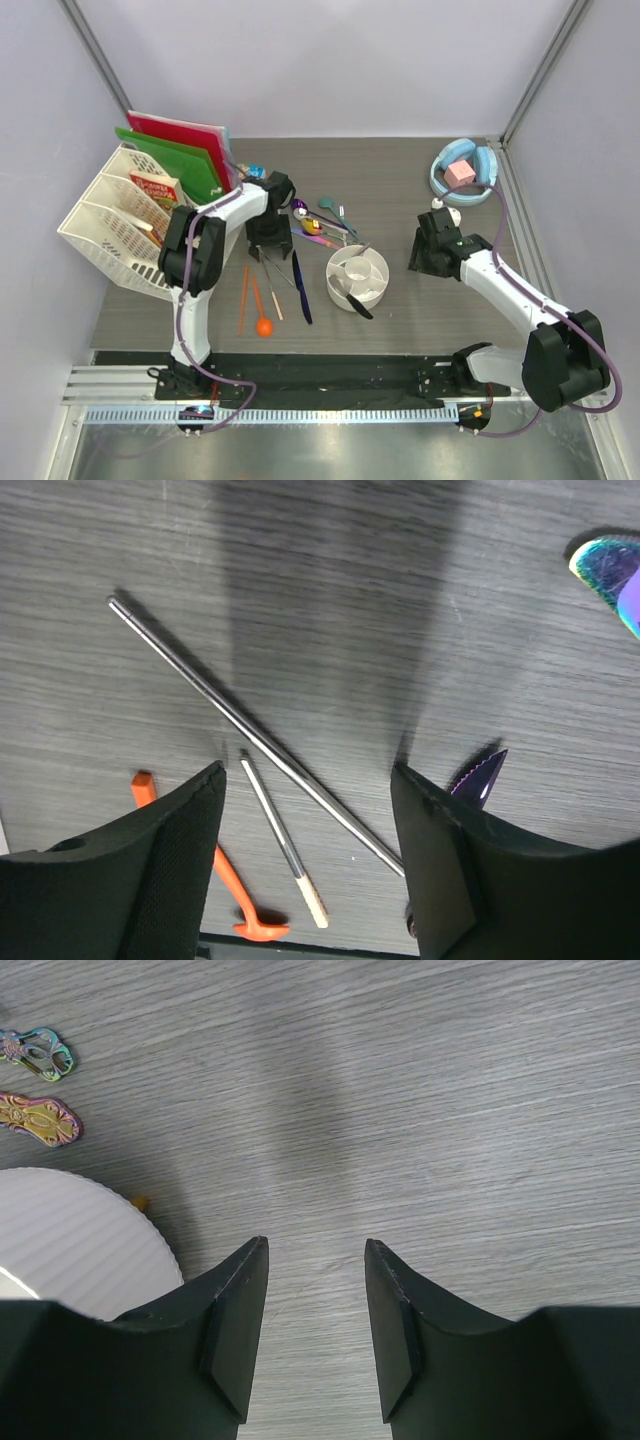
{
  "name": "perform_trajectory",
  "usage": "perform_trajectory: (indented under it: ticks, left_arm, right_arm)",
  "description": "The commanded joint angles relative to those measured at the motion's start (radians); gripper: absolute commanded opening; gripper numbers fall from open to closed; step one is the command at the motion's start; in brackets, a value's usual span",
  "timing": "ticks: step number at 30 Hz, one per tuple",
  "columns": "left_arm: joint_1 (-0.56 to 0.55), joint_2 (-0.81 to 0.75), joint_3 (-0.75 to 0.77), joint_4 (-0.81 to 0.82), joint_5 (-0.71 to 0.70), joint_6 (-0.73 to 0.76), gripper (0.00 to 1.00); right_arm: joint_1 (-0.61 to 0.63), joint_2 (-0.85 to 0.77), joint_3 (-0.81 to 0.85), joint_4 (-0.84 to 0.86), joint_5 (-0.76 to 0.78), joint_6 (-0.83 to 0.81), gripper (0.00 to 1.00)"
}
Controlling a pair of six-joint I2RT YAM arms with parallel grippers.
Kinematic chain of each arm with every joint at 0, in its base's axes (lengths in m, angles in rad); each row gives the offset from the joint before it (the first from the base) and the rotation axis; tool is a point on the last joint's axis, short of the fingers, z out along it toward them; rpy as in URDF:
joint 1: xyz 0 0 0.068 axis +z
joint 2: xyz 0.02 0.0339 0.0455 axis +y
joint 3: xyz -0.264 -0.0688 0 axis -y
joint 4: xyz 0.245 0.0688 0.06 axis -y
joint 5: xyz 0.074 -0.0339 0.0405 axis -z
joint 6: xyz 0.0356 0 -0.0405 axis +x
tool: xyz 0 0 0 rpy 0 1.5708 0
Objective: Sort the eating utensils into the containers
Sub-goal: Pick up the chopstick from the center of the board.
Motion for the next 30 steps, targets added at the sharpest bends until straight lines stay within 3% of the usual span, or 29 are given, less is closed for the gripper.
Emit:
perform_trajectory:
  ticks: [1, 13, 18, 21, 22, 24, 26, 30]
  left_arm:
    - [0.004, -0.001, -0.052, 0.070, -0.019, 0.010, 0.66]
    - [0.004, 0.053, -0.049, 0.128, -0.036, 0.033, 0.63]
    - [0.004, 0.079, -0.014, 0.148, -0.013, 0.033, 0.44]
    - [0.002, 0.091, 0.000, 0.142, -0.004, 0.036, 0.22]
    - [0.002, 0.094, 0.002, 0.140, -0.002, 0.038, 0.10]
    - [0.002, 0.096, -0.004, 0.143, 0.004, 0.043, 0.08]
    - [0.002, 0.093, -0.018, 0.151, 0.022, 0.044, 0.00]
    - [0.002, 0.090, -0.033, 0.171, 0.036, 0.056, 0.00]
  right_arm:
    - [-0.010, -0.030, 0.006, 0.014, -0.001, 0.001, 0.49]
    - [-0.011, -0.031, 0.027, -0.018, -0.001, -0.002, 0.49]
    - [-0.013, -0.041, 0.020, -0.030, -0.007, 0.003, 0.49]
    - [-0.011, -0.044, 0.024, -0.036, -0.009, 0.003, 0.49]
    - [-0.013, -0.047, 0.026, -0.036, -0.007, 0.003, 0.49]
    - [-0.011, -0.044, 0.033, -0.036, -0.006, 0.000, 0.49]
    - [-0.011, -0.041, 0.037, -0.038, -0.007, 0.000, 0.49]
    - [-0.013, -0.041, 0.035, -0.038, -0.009, 0.001, 0.49]
